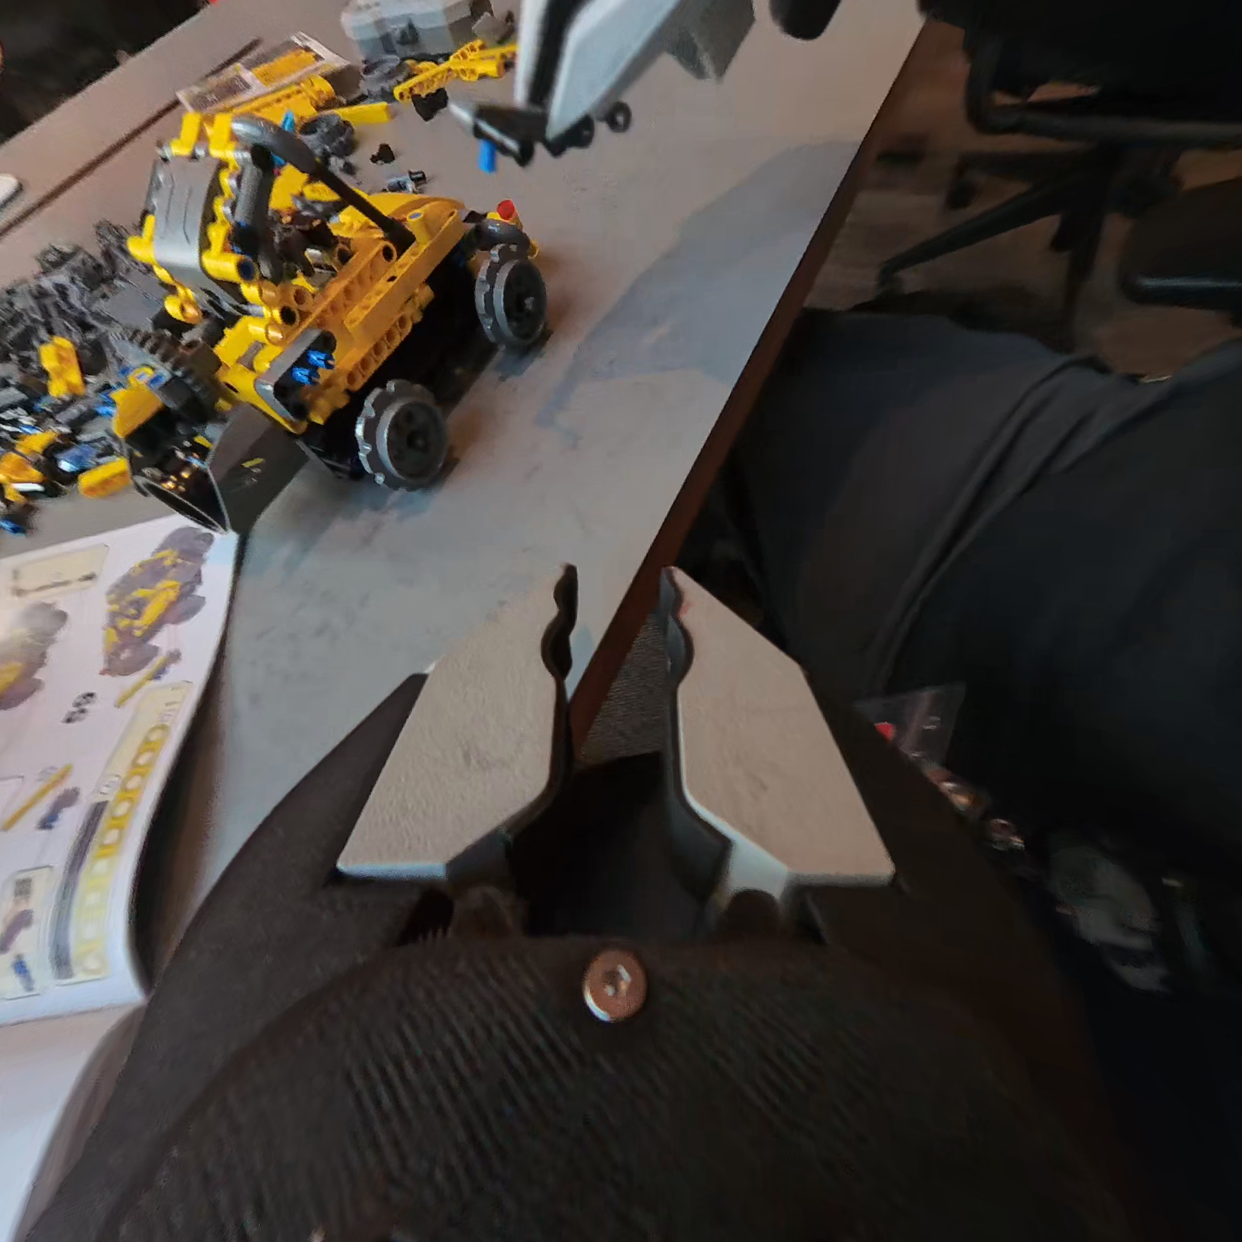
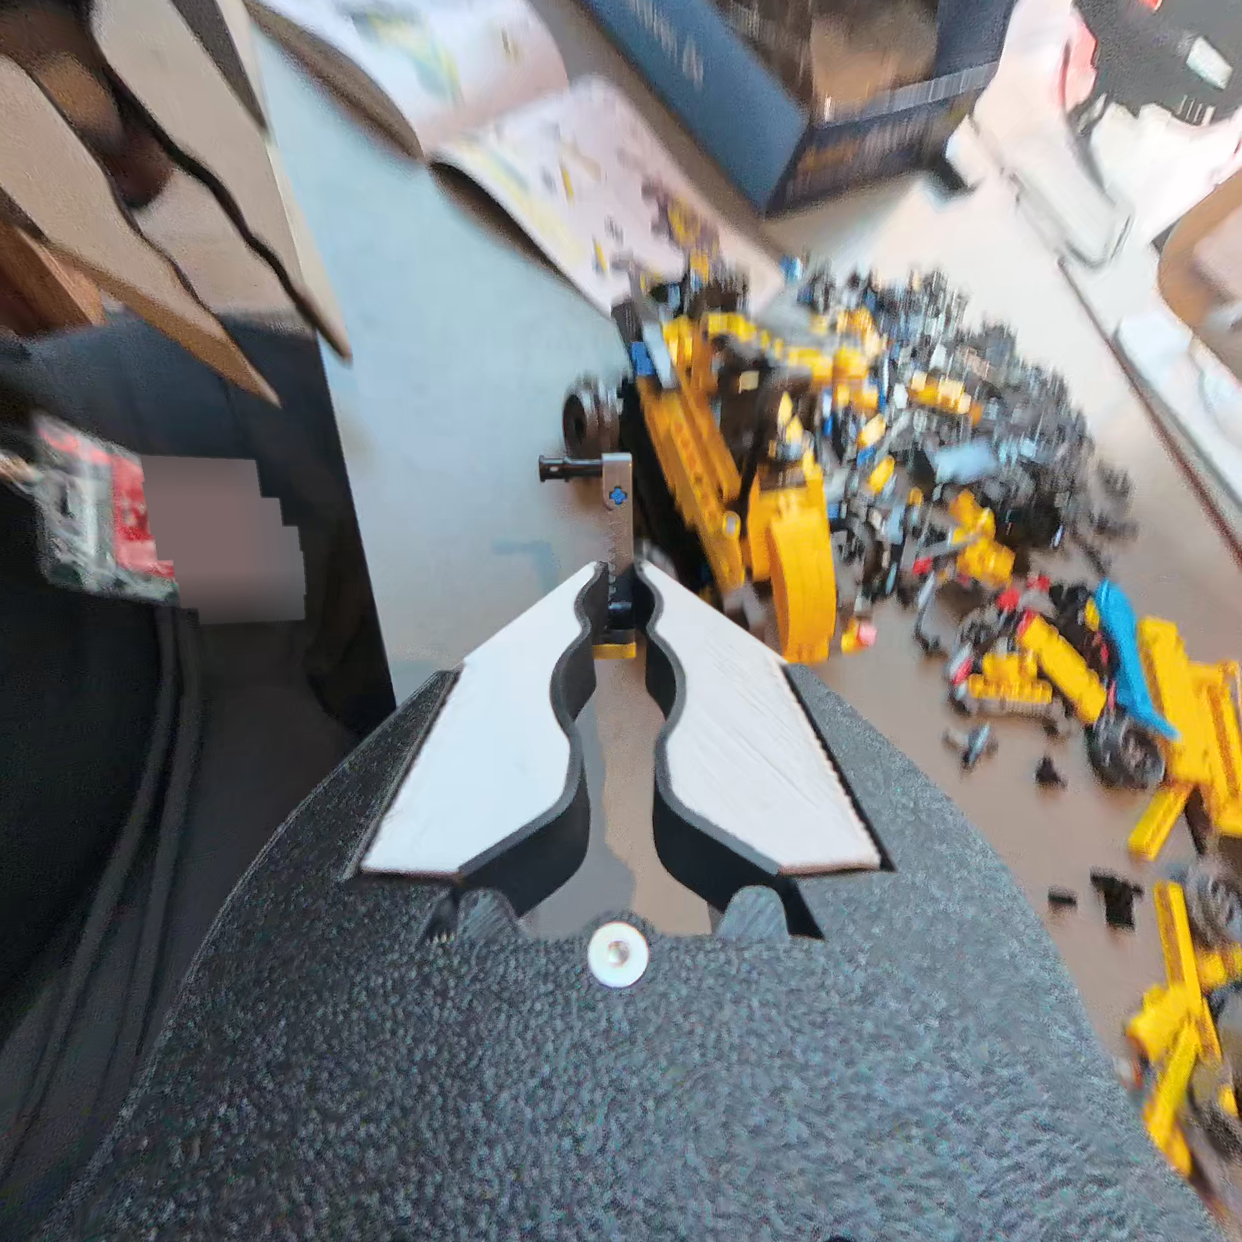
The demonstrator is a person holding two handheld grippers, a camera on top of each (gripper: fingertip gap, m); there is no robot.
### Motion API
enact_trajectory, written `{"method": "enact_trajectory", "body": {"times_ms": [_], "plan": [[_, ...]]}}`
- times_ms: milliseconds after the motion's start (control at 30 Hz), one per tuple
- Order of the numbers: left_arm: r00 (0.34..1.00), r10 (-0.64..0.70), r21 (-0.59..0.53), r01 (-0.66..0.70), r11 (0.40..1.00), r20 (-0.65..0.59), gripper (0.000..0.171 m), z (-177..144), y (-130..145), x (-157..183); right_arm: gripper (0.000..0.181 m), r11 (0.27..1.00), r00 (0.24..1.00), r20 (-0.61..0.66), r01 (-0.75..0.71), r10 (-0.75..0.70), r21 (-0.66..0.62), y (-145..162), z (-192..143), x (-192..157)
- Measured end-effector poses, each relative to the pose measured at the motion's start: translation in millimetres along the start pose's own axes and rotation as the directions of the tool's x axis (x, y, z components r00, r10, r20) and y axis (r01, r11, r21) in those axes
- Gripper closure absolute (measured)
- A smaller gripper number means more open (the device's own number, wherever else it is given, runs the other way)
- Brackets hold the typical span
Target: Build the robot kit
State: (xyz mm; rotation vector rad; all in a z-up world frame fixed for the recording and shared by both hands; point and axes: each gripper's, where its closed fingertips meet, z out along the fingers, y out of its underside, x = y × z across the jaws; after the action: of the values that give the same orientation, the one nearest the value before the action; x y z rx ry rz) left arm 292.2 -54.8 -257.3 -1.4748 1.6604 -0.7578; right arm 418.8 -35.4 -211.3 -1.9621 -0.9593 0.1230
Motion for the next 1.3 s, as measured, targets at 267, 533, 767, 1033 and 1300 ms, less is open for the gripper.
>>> {"method": "enact_trajectory", "body": {"times_ms": [267, 533, 767, 1033, 1300], "plan": [[0.984, -0.102, 0.022, 0.106, 0.994, -0.145, 0.137, 5.3, 8.5, 2.8, 0.174, 0.986, 0.989, 0.138, 0.030, -0.052, 0.162, -74.6, 22.6, 7.9], [0.991, 0.055, -0.034, -0.059, 0.998, -0.120, 0.151, 7.1, 25.3, -0.1, 0.174, 0.979, 0.972, 0.235, -0.055, 0.008, 0.196, -97.5, 40.1, 15.8], [0.994, 0.067, -0.063, -0.073, 0.995, -0.092, 0.151, 3.4, 29.1, -5.8, 0.175, 0.985, 0.954, 0.274, -0.152, 0.125, 0.080, -79.4, 57.7, 22.8], [0.999, 0.040, -0.022, -0.041, 0.999, -0.020, 0.151, -4.9, 16.9, -27.6, 0.175, 0.985, 0.960, 0.226, -0.151, 0.168, -0.088, -48.4, 50.0, 22.5], [0.995, -0.100, 0.072, 0.099, 0.992, 0.014, 0.121, -15.3, -17.0, -84.4, 0.175, 0.976, 0.955, 0.237, -0.138, 0.176, -0.168, -29.2, 47.7, 19.0]]}}
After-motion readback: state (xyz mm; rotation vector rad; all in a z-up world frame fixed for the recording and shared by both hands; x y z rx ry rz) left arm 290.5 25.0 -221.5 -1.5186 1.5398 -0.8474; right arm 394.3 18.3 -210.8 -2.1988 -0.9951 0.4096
